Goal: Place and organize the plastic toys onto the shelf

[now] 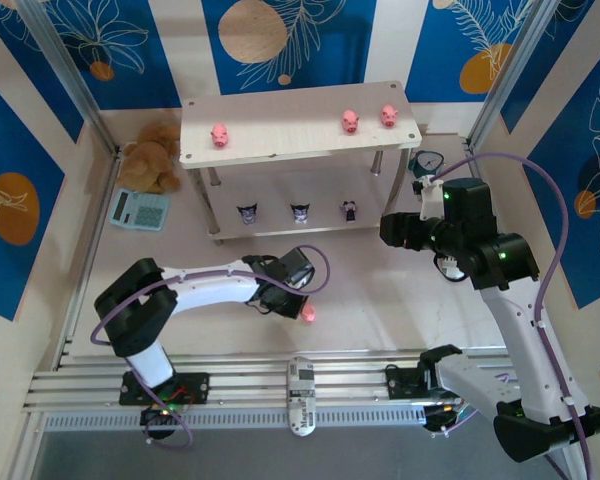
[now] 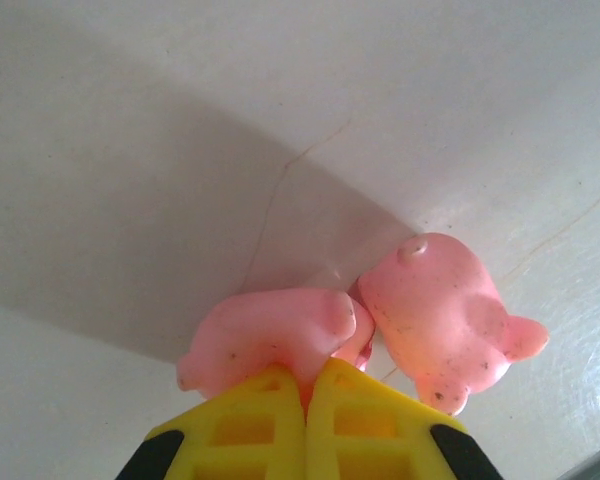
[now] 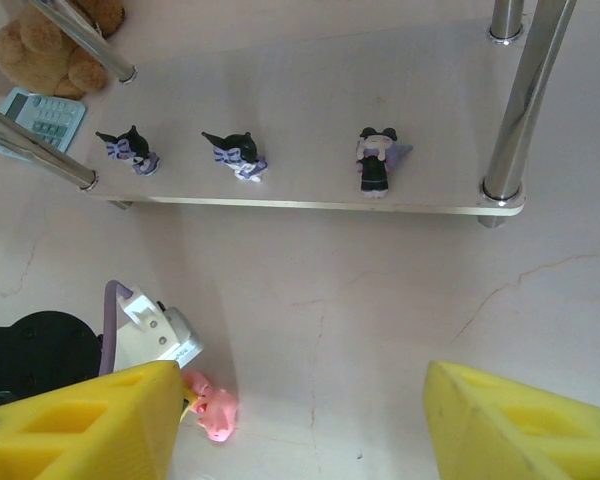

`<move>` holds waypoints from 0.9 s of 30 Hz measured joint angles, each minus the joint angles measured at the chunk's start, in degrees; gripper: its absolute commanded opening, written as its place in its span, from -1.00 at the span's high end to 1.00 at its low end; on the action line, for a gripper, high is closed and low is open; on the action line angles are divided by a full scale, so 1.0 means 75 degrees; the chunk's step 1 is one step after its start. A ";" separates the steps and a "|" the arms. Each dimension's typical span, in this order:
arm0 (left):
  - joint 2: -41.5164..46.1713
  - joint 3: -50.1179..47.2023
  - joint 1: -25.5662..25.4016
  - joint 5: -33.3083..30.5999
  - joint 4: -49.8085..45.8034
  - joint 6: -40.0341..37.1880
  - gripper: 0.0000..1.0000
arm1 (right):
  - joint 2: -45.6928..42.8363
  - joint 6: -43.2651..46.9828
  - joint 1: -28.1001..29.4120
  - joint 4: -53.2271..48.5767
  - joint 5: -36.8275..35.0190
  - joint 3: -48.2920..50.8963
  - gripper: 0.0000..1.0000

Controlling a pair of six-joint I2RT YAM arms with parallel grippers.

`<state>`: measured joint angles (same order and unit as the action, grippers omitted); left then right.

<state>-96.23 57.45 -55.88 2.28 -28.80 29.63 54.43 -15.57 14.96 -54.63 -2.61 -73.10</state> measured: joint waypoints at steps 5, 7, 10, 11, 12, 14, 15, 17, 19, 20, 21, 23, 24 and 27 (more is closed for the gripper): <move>0.0516 0.0431 0.0035 -0.0350 -0.0901 -0.0694 1.00 | 0.0000 0.0000 0.0003 0.0000 -0.0044 0.0000 -0.31; 0.0921 0.0845 0.0055 -0.0478 -0.1343 -0.1177 1.00 | 0.0000 0.0000 0.0003 0.0003 -0.0050 -0.0003 -0.30; 0.1629 0.1865 0.0082 -0.0621 -0.2005 -0.2224 1.00 | 0.0003 -0.0003 0.0003 0.0020 -0.0050 -0.0006 -0.30; 0.1816 0.2270 0.0082 -0.0691 -0.2212 -0.2605 1.00 | 0.0012 -0.0006 0.0006 0.0026 -0.0050 -0.0012 -0.30; 0.1976 0.2696 0.0087 -0.0775 -0.2433 -0.2999 1.00 | 0.0029 -0.0006 0.0015 0.0026 -0.0050 -0.0026 -0.30; 0.2168 0.3564 0.0131 -0.0973 -0.2906 -0.3762 1.00 | 0.0096 -0.0006 0.0079 0.0026 -0.0052 -0.0093 -0.30; 0.2183 0.4083 0.0201 -0.1032 -0.3194 -0.4176 1.00 | 0.0157 -0.0012 0.0137 0.0023 -0.0055 -0.0152 -0.30; 0.2151 0.5010 0.0472 -0.1160 -0.3608 -0.4893 1.00 | 0.0294 -0.0035 0.0291 0.0026 -0.0082 -0.0289 -0.30; 0.2110 0.5788 0.0868 -0.1294 -0.3899 -0.5555 1.00 | 0.0405 -0.0064 0.0463 0.0035 -0.0152 -0.0396 -0.30; 0.2075 0.6164 0.1125 -0.1317 -0.4016 -0.5919 1.00 | 0.0463 -0.0085 0.0586 0.0035 -0.0213 -0.0443 -0.30; 0.2040 0.6490 0.1399 -0.1311 -0.4103 -0.6271 1.00 | 0.0507 -0.0093 0.0685 0.0032 -0.0256 -0.0481 -0.30; 0.1958 0.6939 0.1877 -0.1244 -0.4156 -0.6843 1.00 | 0.0609 -0.0117 0.0903 0.0020 -0.0373 -0.0589 -0.30; 0.1906 0.7120 0.2127 -0.1169 -0.4170 -0.7169 1.00 | 0.0679 -0.0134 0.1023 0.0023 -0.0443 -0.0667 -0.30; 0.1702 0.7455 0.2754 -0.0915 -0.4232 -0.7883 1.00 | 0.0857 -0.0146 0.1323 0.0026 -0.0641 -0.0892 -0.30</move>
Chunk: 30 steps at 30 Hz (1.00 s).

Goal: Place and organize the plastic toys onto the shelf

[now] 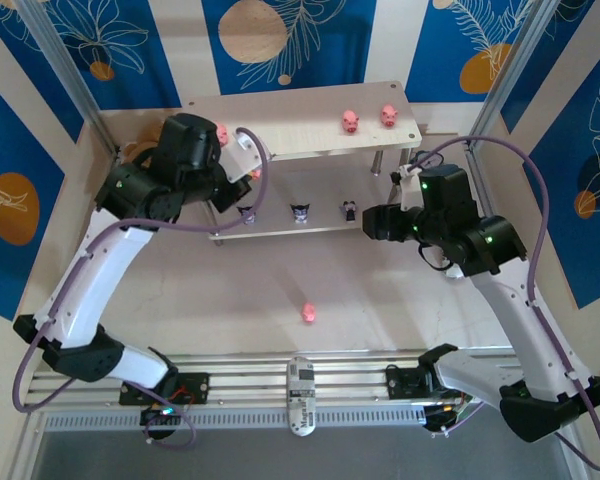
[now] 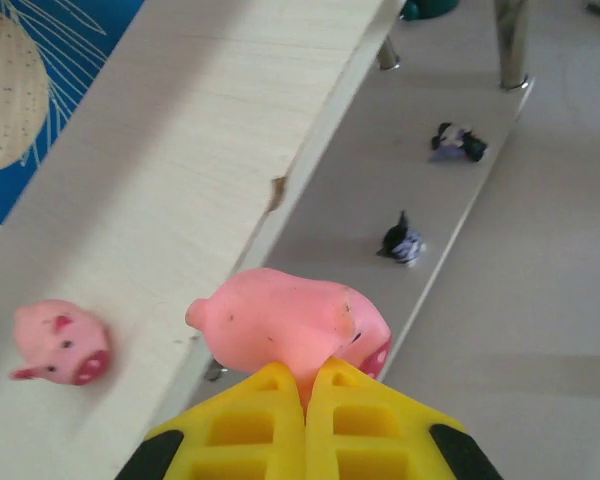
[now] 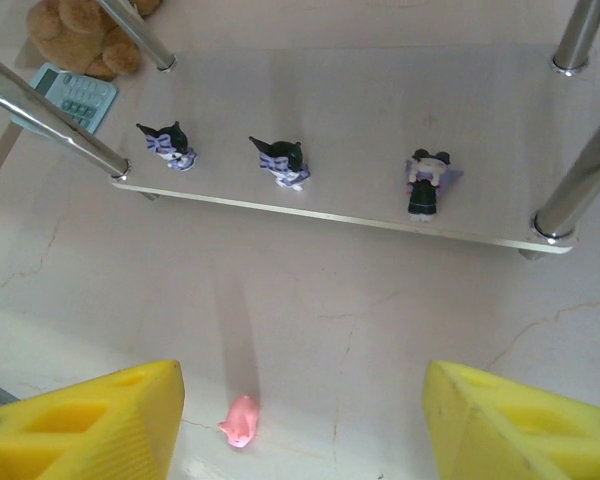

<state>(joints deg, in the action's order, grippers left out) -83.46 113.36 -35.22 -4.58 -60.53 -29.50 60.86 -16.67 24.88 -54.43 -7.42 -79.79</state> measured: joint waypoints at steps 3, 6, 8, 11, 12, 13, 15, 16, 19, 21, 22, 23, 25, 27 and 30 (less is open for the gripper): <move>-0.0358 0.0361 0.0542 0.0434 -0.0023 -0.0452 1.00 | 0.0099 0.0000 0.0178 0.0003 -0.0137 -0.0108 -0.30; -0.0621 0.0542 0.0915 0.0813 0.0012 -0.0717 1.00 | 0.0184 -0.0003 0.0274 0.0000 -0.0224 -0.0119 -0.30; -0.0743 0.0609 0.1067 0.1046 0.0017 -0.0848 1.00 | 0.0274 0.0000 0.0321 0.0000 -0.0248 -0.0119 -0.30; -0.0886 0.0790 0.1166 0.1326 0.0032 -0.1011 1.00 | 0.0402 -0.0003 0.0382 0.0003 -0.0309 -0.0128 -0.30; -0.0950 0.0906 0.1169 0.1413 0.0041 -0.1072 1.00 | 0.0440 -0.0003 0.0405 0.0003 -0.0321 -0.0149 -0.30; -0.1008 0.1017 0.1169 0.1472 0.0061 -0.1116 1.00 | 0.0466 -0.0003 0.0428 0.0006 -0.0335 -0.0163 -0.30; -0.1151 0.1259 0.1174 0.1614 0.0143 -0.1154 1.00 | 0.0504 -0.0003 0.0481 0.0020 -0.0358 -0.0169 -0.30; -0.1198 0.1338 0.1177 0.1658 0.0195 -0.1172 1.00 | 0.0522 -0.0003 0.0493 0.0023 -0.0361 -0.0178 -0.30; -0.1343 0.1504 0.1180 0.1784 0.0306 -0.1236 0.99 | 0.0571 -0.0003 0.0542 0.0061 -0.0364 -0.0198 -0.30; -0.1510 0.1725 0.1180 0.1833 0.0297 -0.1288 0.99 | 0.0574 -0.0003 0.0560 0.0061 -0.0388 -0.0198 -0.30; -0.1585 0.1827 0.1180 0.1845 0.0297 -0.1309 0.99 | 0.0574 0.0000 0.0568 0.0061 -0.0391 -0.0198 -0.30; -0.1687 0.1953 0.1180 0.1851 0.0303 -0.1329 1.00 | 0.0574 0.0000 0.0568 0.0061 -0.0393 -0.0198 -0.30; -0.1807 0.2037 0.1183 0.1868 0.0329 -0.1346 0.99 | 0.0574 0.0000 0.0568 0.0061 -0.0396 -0.0198 -0.30; -0.1909 0.2049 0.1183 0.1877 0.0356 -0.1346 0.99 | 0.0574 0.0000 0.0568 0.0061 -0.0420 -0.0198 -0.30; -0.2069 0.2133 0.1183 0.1894 0.0344 -0.1358 0.99 | 0.0574 0.0000 0.0568 0.0064 -0.0425 -0.0198 -0.30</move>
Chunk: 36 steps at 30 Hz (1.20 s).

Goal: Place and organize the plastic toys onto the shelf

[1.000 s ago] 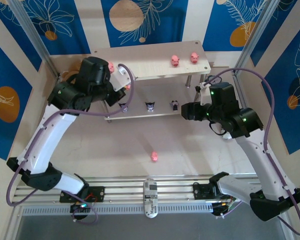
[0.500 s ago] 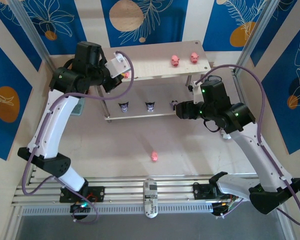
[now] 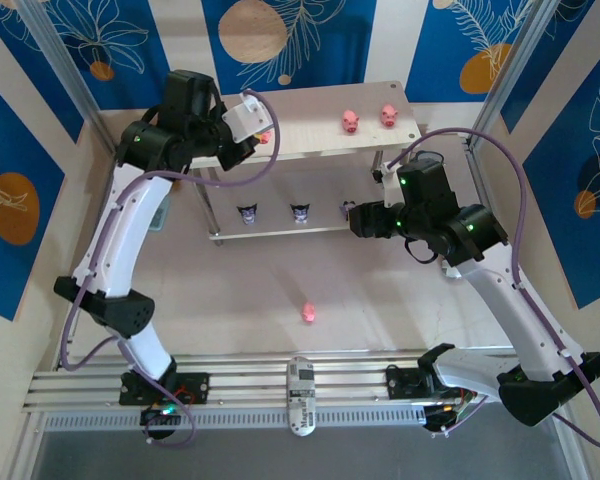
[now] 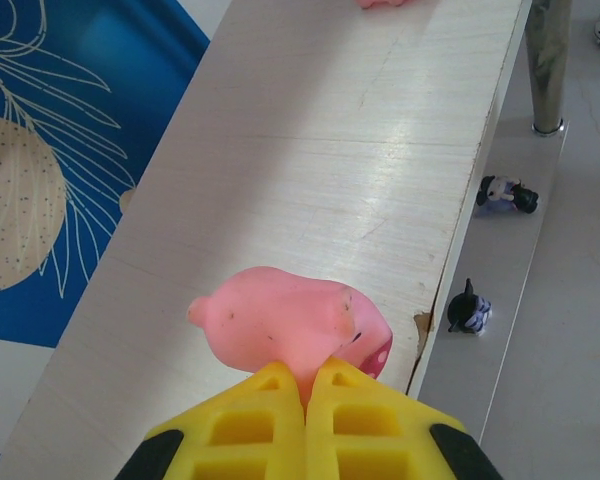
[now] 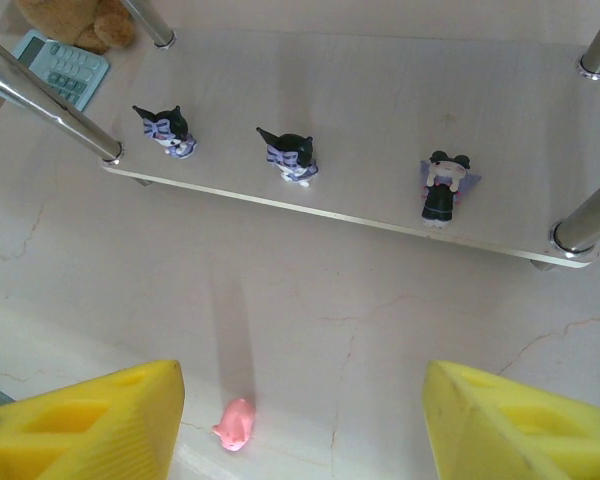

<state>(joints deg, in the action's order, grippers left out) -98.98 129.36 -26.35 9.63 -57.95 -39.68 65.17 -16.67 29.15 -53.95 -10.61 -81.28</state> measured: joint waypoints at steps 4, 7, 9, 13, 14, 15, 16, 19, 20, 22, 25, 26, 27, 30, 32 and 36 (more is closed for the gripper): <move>-0.0332 0.0417 0.0000 -0.0006 -0.0117 -0.0134 0.99 | 0.0000 0.0003 0.0000 -0.0003 -0.0029 0.0000 -0.30; -0.0443 0.0475 0.0000 -0.0079 -0.0233 -0.0204 0.99 | -0.0003 0.0003 0.0000 0.0003 -0.0050 0.0000 -0.30; -0.0513 0.0498 0.0000 -0.0149 -0.0323 -0.0283 0.98 | -0.0003 0.0000 0.0000 0.0023 -0.0050 0.0000 -0.30; -0.0688 0.0618 0.0000 -0.0306 -0.0481 -0.0405 0.98 | -0.0003 0.0000 0.0000 0.0055 -0.0050 0.0003 -0.30; -0.0731 0.0641 0.0000 -0.0335 -0.0516 -0.0437 0.97 | -0.0003 0.0000 0.0000 0.0058 -0.0050 0.0003 -0.30; -0.0781 0.0685 0.0000 -0.0358 -0.0568 -0.0460 0.97 | -0.0003 0.0003 0.0000 0.0058 -0.0050 0.0003 -0.30; -0.0825 0.0726 0.0000 -0.0373 -0.0589 -0.0484 0.96 | -0.0003 0.0003 0.0000 0.0058 -0.0050 0.0003 -0.30; -0.0944 0.0822 -0.0003 -0.0420 -0.0656 -0.0536 0.95 | -0.0003 0.0003 -0.0003 0.0061 -0.0050 0.0003 -0.30; -0.0973 0.0845 0.0000 -0.0437 -0.0664 -0.0539 0.95 | -0.0003 0.0003 -0.0003 0.0061 -0.0050 0.0003 -0.30; -0.0985 0.0868 -0.0003 -0.0458 -0.0688 -0.0562 0.93 | -0.0003 0.0003 -0.0003 0.0067 -0.0050 0.0003 -0.30; -0.0988 0.0892 -0.0003 -0.0548 -0.0699 -0.0586 0.87 | -0.0003 0.0003 -0.0012 0.0085 -0.0050 0.0003 -0.30; -0.1000 0.0903 -0.0003 -0.0562 -0.0708 -0.0586 0.83 | -0.0003 0.0003 -0.0012 0.0085 -0.0050 0.0003 -0.30; -0.1003 0.0918 -0.0003 -0.0583 -0.0711 -0.0586 0.79 | -0.0003 0.0003 -0.0017 0.0087 -0.0050 0.0003 -0.30; -0.1023 0.0933 -0.0003 -0.0667 -0.0688 -0.0583 0.71 | -0.0003 0.0003 -0.0038 0.0090 -0.0047 0.0003 -0.31; -0.1023 0.0944 -0.0003 -0.0699 -0.0676 -0.0586 0.64 | 0.0000 0.0003 -0.0038 0.0096 -0.0050 0.0003 -0.30; -0.1026 0.0947 -0.0003 -0.0731 -0.0656 -0.0586 0.51 | 0.0000 0.0003 -0.0044 0.0108 -0.0047 0.0003 -0.31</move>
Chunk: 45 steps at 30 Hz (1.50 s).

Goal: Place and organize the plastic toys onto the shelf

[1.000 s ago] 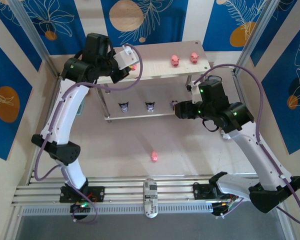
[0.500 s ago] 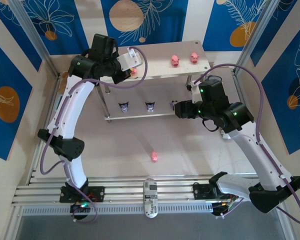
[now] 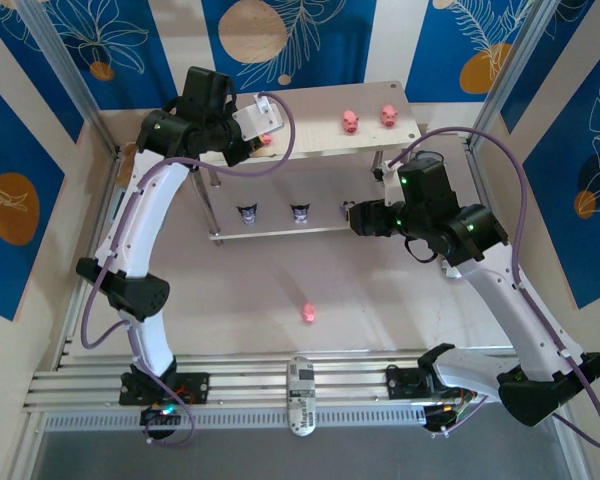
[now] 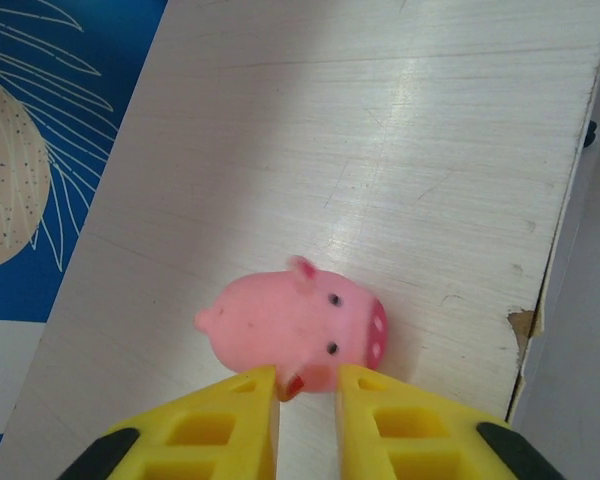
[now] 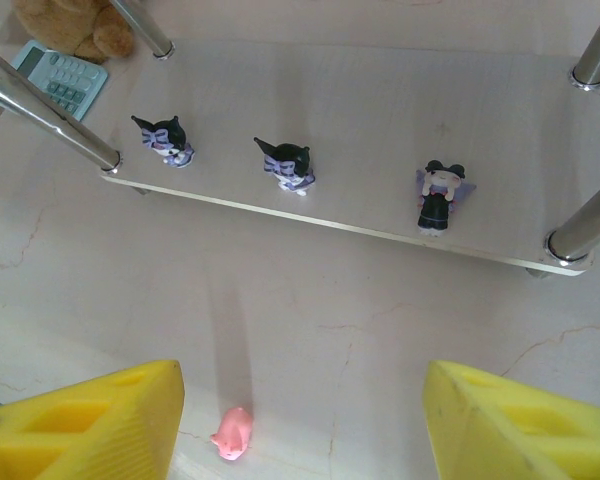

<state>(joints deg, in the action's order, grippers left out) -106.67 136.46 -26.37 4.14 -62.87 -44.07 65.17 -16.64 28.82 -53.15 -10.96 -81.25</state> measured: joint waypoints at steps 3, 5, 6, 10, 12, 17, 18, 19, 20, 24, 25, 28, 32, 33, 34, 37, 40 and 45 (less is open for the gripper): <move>-0.0006 0.0000 0.0000 -0.0035 0.0000 -0.0003 0.47 | 0.0000 0.0003 0.0000 0.0000 0.0000 0.0003 -0.30; -0.0006 0.0000 0.0000 -0.0058 0.0003 -0.0003 0.46 | 0.0000 0.0003 -0.0003 0.0000 -0.0003 0.0006 -0.31; -0.0006 -0.0003 0.0000 -0.0079 0.0006 -0.0003 0.45 | 0.0000 0.0003 -0.0003 0.0000 -0.0003 0.0006 -0.30; -0.0012 0.0000 -0.0003 -0.0163 0.0070 -0.0003 0.42 | 0.0000 0.0003 -0.0009 0.0000 0.0000 0.0006 -0.30; -0.0026 -0.0003 -0.0006 -0.0198 0.0114 -0.0003 0.41 | 0.0000 0.0003 -0.0017 0.0000 0.0000 0.0009 -0.30; -0.0055 -0.0003 -0.0020 -0.0417 0.0216 -0.0009 0.39 | 0.0000 0.0003 -0.0032 0.0006 -0.0003 0.0052 -0.31; -0.0058 -0.0003 -0.0020 -0.0458 0.0254 -0.0012 0.39 | 0.0000 0.0003 -0.0032 0.0000 0.0000 0.0055 -0.30; -0.0058 -0.0003 -0.0020 -0.0510 0.0297 -0.0029 0.39 | 0.0000 0.0003 -0.0044 0.0003 0.0000 0.0058 -0.30; -0.0058 -0.0003 -0.0020 -0.0562 0.0329 -0.0044 0.39 | -0.0003 0.0003 -0.0044 0.0003 0.0000 0.0058 -0.30; -0.0061 -0.0003 -0.0020 -0.0708 0.0402 -0.0125 0.38 | -0.0003 0.0003 -0.0047 0.0003 0.0000 0.0070 -0.31; -0.0061 -0.0003 -0.0020 -0.0737 0.0434 -0.0146 0.38 | -0.0003 0.0003 -0.0047 0.0006 0.0000 0.0070 -0.30; -0.0061 -0.0003 -0.0023 -0.0775 0.0498 -0.0157 0.35 | -0.0003 0.0006 -0.0058 0.0003 0.0000 0.0093 -0.30; -0.0058 0.0000 -0.0052 -0.0825 0.0519 -0.0201 0.25 | -0.0003 0.0003 -0.0058 0.0006 0.0000 0.0099 -0.31; -0.0058 0.0000 -0.0058 -0.0842 0.0542 -0.0198 0.21 | -0.0003 0.0003 -0.0058 0.0003 0.0000 0.0099 -0.30; -0.0058 -0.0003 -0.0058 -0.0854 0.0580 -0.0192 0.15 | -0.0003 0.0003 -0.0058 0.0006 0.0000 0.0099 -0.31; -0.0029 -0.0003 -0.0073 -0.0848 0.0787 -0.0102 -0.03 | -0.0003 0.0003 -0.0058 0.0003 0.0003 0.0102 -0.30; 0.0119 -0.0003 -0.0114 -0.0793 0.1055 0.0108 -0.21 | -0.0003 0.0006 -0.0055 -0.0006 0.0015 0.0102 -0.30; 0.0868 -0.0003 -0.0251 -0.0697 0.1580 0.0612 -0.28 | -0.0003 0.0003 0.0050 -0.0117 0.0032 0.0207 -0.30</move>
<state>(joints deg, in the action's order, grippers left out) -100.16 136.44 -28.25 -1.08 -51.03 -39.48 65.14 -16.62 29.19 -54.02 -10.72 -79.70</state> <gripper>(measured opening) 0.644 0.653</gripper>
